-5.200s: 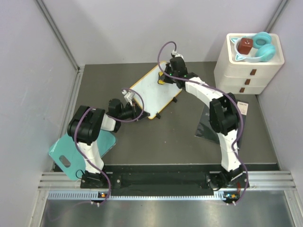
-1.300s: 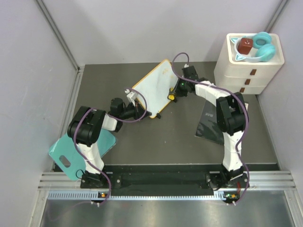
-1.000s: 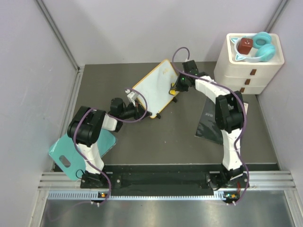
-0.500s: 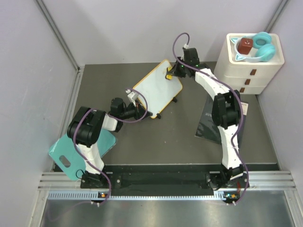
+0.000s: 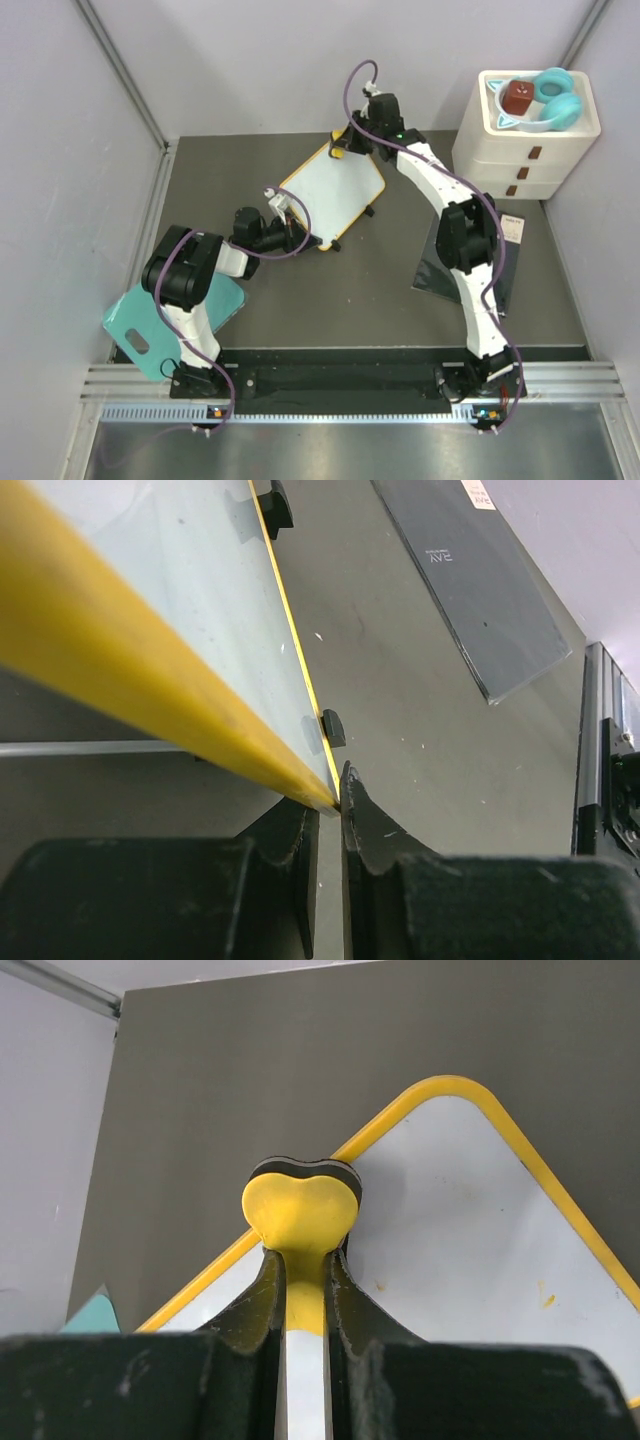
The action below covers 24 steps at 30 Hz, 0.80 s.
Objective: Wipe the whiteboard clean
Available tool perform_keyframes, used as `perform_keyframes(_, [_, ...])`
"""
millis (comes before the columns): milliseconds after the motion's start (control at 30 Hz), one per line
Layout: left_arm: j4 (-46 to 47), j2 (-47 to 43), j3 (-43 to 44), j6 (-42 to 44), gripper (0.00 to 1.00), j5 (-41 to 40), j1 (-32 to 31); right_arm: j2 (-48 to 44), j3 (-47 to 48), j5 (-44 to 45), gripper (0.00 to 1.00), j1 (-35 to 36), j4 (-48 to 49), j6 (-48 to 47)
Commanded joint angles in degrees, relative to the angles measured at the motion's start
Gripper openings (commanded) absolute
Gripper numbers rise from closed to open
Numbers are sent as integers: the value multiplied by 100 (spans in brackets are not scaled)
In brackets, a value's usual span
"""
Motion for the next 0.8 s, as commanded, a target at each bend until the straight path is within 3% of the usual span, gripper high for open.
perform_keyframes(0, [-925,60,-234,758,0,980,-308,268,-200,-53,0,221,277,162])
perform_keyframes(300, [-934,42,-234,766,0,971,-308,-39,-1229,228,0,-350,471,479])
perform_keyframes(600, [-934,7,-251,775,0,972,-317,-515,-2679,642,0,-395,796,338])
perform_keyframes(767, [-951,-45,-260,775,0,972,-317,-480,-3076,370,0,-526,1086,426])
